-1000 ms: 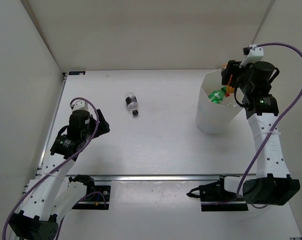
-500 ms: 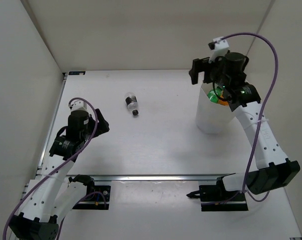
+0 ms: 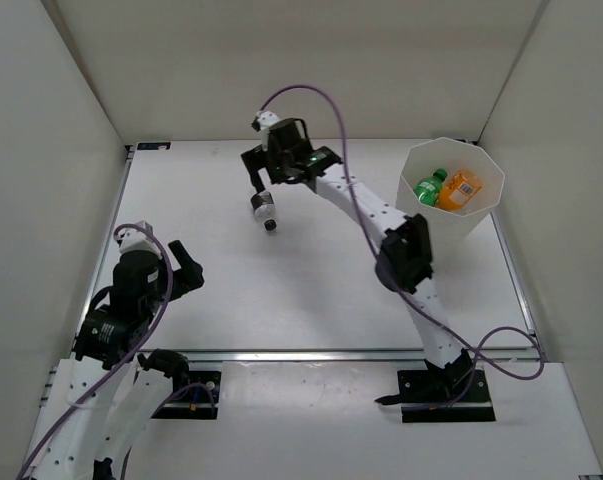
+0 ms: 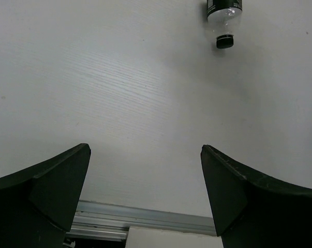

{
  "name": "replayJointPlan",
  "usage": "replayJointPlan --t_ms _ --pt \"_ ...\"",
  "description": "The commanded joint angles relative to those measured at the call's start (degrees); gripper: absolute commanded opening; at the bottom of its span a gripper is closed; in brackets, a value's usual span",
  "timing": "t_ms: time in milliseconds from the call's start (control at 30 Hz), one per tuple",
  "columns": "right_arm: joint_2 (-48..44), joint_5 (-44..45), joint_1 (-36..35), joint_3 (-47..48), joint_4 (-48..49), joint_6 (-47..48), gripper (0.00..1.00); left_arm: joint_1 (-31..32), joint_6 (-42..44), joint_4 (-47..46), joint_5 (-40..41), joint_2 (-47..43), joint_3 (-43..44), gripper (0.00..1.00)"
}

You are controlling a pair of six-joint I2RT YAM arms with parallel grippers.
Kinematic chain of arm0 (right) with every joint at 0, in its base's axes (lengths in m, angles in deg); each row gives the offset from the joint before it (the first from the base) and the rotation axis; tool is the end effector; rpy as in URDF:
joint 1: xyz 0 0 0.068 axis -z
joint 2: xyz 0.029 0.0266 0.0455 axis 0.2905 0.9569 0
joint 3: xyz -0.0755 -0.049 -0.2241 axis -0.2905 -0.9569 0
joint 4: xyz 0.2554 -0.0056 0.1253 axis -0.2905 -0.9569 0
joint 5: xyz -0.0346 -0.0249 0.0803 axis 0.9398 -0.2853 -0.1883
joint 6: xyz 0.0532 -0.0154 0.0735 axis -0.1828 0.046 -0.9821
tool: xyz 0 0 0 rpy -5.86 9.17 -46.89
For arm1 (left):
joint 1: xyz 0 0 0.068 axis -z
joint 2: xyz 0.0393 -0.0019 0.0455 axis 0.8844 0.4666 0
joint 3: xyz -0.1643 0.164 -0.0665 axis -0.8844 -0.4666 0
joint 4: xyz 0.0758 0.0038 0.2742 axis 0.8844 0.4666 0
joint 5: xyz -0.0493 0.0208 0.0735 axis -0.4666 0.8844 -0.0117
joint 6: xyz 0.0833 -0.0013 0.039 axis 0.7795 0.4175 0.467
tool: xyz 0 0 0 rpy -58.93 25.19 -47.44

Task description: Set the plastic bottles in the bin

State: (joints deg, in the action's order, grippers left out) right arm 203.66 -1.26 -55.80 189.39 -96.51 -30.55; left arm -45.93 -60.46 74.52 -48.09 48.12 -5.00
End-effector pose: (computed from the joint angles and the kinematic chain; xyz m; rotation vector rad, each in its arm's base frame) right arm 0.4386 0.3573 0.2741 -0.7183 2.0317 0.4420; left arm 0.1825 -0.0322 0.2805 -0.4145 2.1606 -0.1901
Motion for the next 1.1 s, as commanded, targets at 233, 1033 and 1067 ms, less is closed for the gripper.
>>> replayJointPlan --t_ms 233,1033,1067 --pt "22.9 7.1 -2.6 25.3 -8.0 -9.9 0.99 2.8 -4.0 5.5 -1.2 -2.7 -1.1 0.98" --pt "18.2 12.6 -2.5 33.2 -15.4 -9.0 0.11 2.0 -2.1 2.6 -1.3 1.7 -1.6 0.99" --pt "15.8 10.9 -2.0 32.9 -15.6 -8.7 0.08 2.0 -1.8 2.3 -1.1 2.5 -1.9 0.98"
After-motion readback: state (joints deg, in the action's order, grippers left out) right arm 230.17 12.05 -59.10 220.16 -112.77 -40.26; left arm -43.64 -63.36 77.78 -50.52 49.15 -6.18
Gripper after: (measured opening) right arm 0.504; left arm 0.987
